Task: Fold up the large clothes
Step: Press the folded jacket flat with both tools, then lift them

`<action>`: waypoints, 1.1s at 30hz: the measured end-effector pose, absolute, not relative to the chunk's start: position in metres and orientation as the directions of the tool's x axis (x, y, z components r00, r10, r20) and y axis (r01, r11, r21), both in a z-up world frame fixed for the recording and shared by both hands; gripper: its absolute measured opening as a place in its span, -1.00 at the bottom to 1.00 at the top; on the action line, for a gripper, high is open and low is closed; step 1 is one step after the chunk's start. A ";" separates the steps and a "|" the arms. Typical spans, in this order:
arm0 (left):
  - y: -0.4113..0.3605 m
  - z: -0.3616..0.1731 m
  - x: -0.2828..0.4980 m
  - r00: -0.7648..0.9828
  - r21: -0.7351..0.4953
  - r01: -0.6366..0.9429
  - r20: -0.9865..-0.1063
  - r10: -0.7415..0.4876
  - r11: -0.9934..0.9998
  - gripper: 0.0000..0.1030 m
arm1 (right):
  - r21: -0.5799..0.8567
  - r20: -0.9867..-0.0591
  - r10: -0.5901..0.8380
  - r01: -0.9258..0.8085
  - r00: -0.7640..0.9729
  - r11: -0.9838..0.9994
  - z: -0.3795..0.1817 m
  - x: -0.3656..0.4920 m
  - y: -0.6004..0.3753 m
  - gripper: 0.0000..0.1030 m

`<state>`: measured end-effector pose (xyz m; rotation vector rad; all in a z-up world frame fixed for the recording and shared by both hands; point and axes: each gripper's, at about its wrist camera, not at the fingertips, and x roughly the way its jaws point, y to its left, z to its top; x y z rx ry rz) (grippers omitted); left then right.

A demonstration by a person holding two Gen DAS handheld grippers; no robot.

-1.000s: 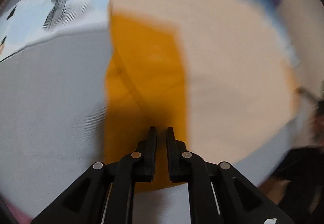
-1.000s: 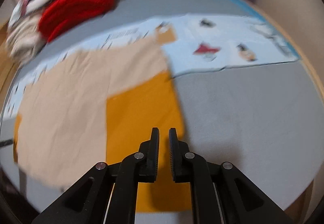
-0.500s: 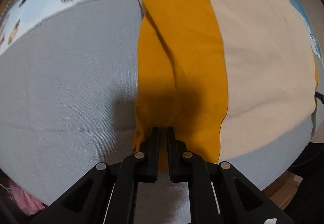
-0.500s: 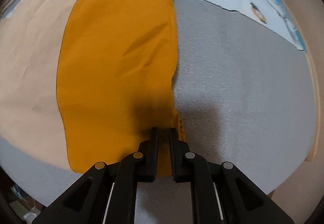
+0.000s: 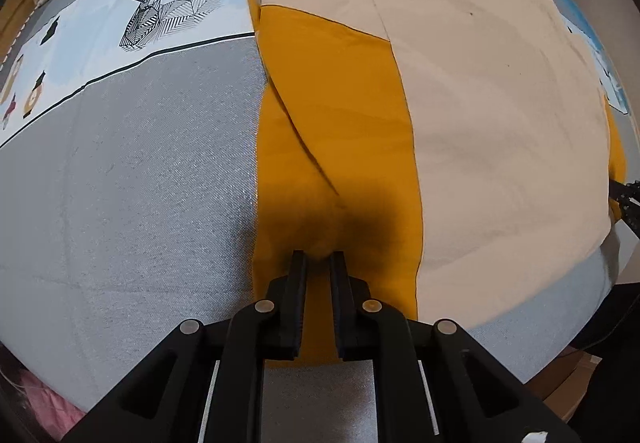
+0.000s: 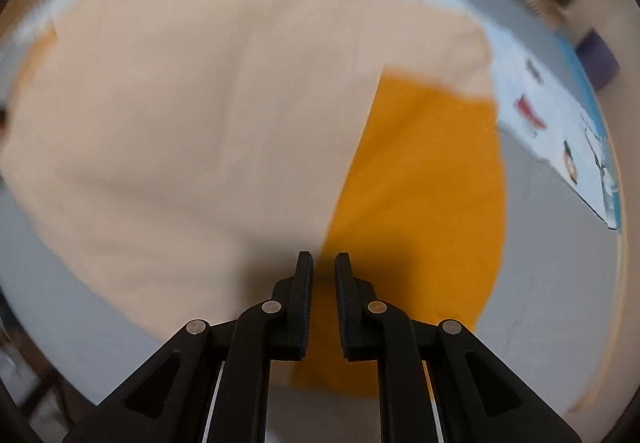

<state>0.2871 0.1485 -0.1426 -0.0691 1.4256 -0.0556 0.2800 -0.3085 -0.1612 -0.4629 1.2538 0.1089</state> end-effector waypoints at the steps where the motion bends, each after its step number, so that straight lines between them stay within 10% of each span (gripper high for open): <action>1: 0.148 -0.142 0.286 0.144 -0.078 -0.001 -0.986 -0.077 0.997 -0.80 | -0.300 -0.925 -0.185 -0.337 0.332 0.893 -0.160 0.280 -0.304 -0.75; 15: 0.175 -0.138 0.267 0.150 -0.079 0.007 -0.985 -0.080 0.997 -0.80 | -0.138 -0.877 0.127 -0.495 0.464 0.858 -0.126 0.275 -0.215 -0.75; 33: 0.198 -0.084 0.227 0.374 -0.085 -0.110 -0.927 -0.038 0.990 -0.80 | -0.191 -0.895 -0.019 -0.345 0.445 0.919 -0.129 0.249 -0.235 -0.61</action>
